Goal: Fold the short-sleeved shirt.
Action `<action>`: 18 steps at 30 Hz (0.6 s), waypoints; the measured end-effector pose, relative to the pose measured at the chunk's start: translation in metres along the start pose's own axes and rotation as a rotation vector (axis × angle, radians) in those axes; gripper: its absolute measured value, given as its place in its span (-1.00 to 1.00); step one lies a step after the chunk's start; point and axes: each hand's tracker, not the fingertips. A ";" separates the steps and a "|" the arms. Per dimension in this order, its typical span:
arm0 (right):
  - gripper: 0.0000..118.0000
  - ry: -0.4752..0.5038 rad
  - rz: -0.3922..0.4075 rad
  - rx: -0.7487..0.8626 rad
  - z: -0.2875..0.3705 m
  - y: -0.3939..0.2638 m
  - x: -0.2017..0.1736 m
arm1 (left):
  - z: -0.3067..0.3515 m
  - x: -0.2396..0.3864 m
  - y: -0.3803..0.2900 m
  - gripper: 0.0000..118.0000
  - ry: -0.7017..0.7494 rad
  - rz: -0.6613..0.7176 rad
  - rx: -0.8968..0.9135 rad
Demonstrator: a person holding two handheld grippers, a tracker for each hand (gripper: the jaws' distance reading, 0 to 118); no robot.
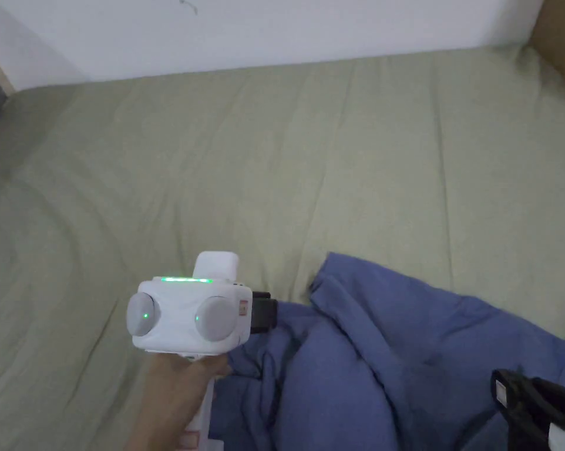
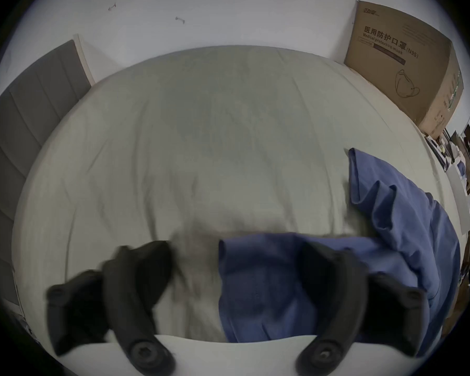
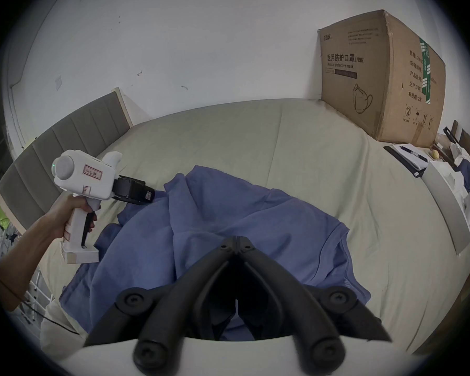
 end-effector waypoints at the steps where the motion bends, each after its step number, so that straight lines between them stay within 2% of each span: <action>1: -1.00 -0.002 -0.001 -0.001 0.000 -0.001 0.001 | 0.004 0.002 0.001 0.22 0.029 0.004 0.016; 3: -1.00 -0.003 -0.012 -0.003 0.002 -0.001 0.002 | 0.009 0.006 0.002 -0.81 0.092 -0.039 0.042; 4: -1.00 0.000 -0.021 -0.003 0.003 -0.001 0.004 | 0.010 0.011 0.002 -0.99 0.186 -0.118 0.035; 6: -1.00 0.007 -0.034 0.001 0.005 0.000 0.008 | 0.009 0.007 0.001 -0.99 0.091 -0.112 -0.004; 9: -1.00 0.011 -0.042 -0.012 0.002 0.006 0.020 | 0.027 -0.007 0.005 -0.99 0.011 0.035 0.000; 12: -1.00 -0.003 0.005 -0.033 -0.008 0.023 0.035 | 0.052 -0.026 0.005 -0.99 -0.058 0.108 0.041; 15: -1.00 0.070 0.026 -0.085 -0.028 0.049 0.052 | 0.074 -0.036 0.002 -0.99 -0.087 0.122 0.069; 16: -0.88 0.077 0.035 -0.086 -0.039 0.057 0.057 | 0.080 -0.040 0.002 -0.99 -0.101 0.130 0.080; 18: 0.01 0.028 0.069 -0.179 -0.066 0.072 0.063 | 0.093 -0.044 0.000 -0.99 -0.112 0.136 0.093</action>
